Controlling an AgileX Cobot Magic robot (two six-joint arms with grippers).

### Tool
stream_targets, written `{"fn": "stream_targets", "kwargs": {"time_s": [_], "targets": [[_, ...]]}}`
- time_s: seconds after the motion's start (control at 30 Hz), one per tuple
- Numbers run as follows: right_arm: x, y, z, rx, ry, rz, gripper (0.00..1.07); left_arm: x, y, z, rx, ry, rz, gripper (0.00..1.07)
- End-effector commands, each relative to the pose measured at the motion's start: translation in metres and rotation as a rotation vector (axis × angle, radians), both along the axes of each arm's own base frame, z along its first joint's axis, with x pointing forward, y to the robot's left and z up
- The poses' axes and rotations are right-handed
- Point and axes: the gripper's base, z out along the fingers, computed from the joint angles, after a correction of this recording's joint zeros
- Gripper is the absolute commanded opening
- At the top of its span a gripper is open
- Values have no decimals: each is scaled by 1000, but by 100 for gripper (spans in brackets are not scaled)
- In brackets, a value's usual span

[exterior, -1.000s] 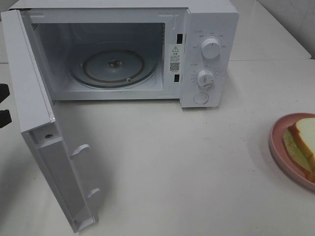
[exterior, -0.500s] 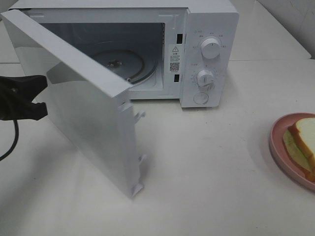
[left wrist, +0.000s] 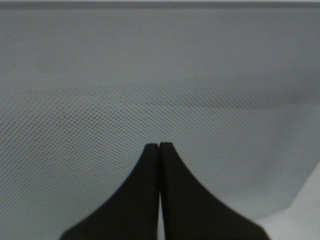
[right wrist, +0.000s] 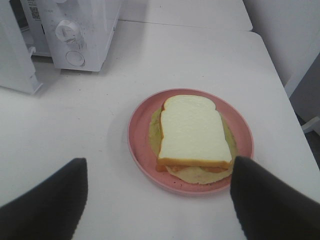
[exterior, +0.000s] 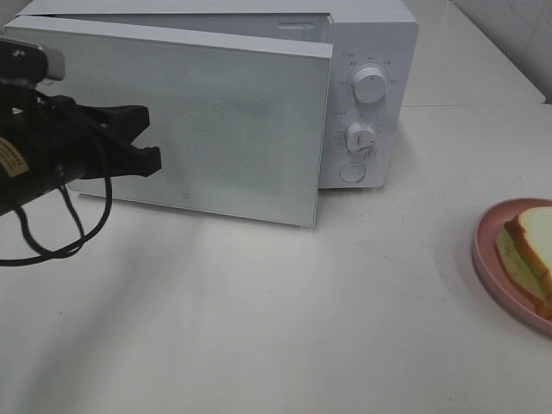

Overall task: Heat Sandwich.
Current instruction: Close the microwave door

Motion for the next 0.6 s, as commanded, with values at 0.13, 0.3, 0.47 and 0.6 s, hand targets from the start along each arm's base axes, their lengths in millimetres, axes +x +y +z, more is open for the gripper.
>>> {"fn": "stream_targets", "kwargs": {"time_s": [0.13, 0.3, 0.47, 0.6], "targets": [[-3, 0, 0, 4, -30, -3, 76, 10, -23, 4, 7, -3, 10, 0], [-3, 0, 0, 4, -30, -3, 76, 18, -47, 6, -24, 5, 12, 0], [-3, 0, 0, 4, -30, -3, 76, 24, -70, 9, -7, -13, -17, 0], [-3, 0, 0, 4, -30, -3, 76, 29, -88, 8, 1, -8, -24, 0]]}}
